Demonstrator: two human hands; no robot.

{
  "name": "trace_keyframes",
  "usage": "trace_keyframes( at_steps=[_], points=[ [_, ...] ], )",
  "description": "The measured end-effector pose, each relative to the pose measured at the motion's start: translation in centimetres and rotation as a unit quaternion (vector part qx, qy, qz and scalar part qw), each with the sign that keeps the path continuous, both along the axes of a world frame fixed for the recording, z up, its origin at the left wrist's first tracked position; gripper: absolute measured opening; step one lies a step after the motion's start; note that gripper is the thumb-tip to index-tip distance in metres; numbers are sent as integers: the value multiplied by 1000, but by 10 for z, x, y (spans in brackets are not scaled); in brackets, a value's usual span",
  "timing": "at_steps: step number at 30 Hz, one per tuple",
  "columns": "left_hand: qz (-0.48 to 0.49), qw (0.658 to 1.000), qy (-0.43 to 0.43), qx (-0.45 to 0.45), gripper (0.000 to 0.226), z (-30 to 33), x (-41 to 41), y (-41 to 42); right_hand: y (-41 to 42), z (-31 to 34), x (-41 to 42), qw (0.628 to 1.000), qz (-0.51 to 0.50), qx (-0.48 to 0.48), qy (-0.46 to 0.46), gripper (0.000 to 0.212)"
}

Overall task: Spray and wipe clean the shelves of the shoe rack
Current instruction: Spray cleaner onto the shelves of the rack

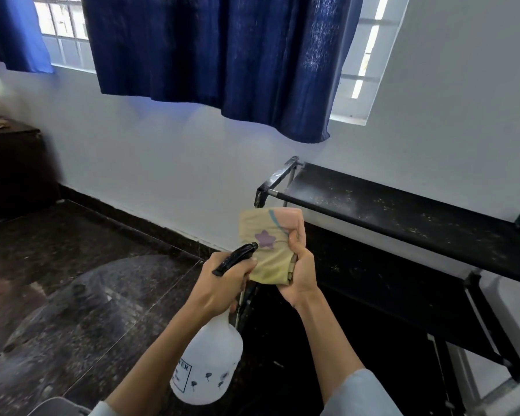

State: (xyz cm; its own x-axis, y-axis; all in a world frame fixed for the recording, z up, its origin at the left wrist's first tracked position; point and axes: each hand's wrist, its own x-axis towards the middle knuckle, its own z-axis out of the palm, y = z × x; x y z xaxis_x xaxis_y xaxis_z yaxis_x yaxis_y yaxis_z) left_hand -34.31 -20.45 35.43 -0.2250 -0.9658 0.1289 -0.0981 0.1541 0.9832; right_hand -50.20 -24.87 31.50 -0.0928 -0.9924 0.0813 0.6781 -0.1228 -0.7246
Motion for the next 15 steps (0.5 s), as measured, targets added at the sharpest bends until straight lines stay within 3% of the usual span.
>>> trace_keyframes(
  at_steps=[6, 11, 15],
  points=[
    [-75, 997, -13, 22, 34, 9, -4, -2, 2, 2, -1, 1000, 14, -22, 11, 36],
    [-5, 999, -41, 28, 34, -10, 4, 1, 0, 4, -4, 1000, 2, -26, -18, 43],
    [-104, 993, -44, 46, 32, -14, 9, 8, -2, 2, -6, 999, -3, -33, -39, 40]
  ],
)
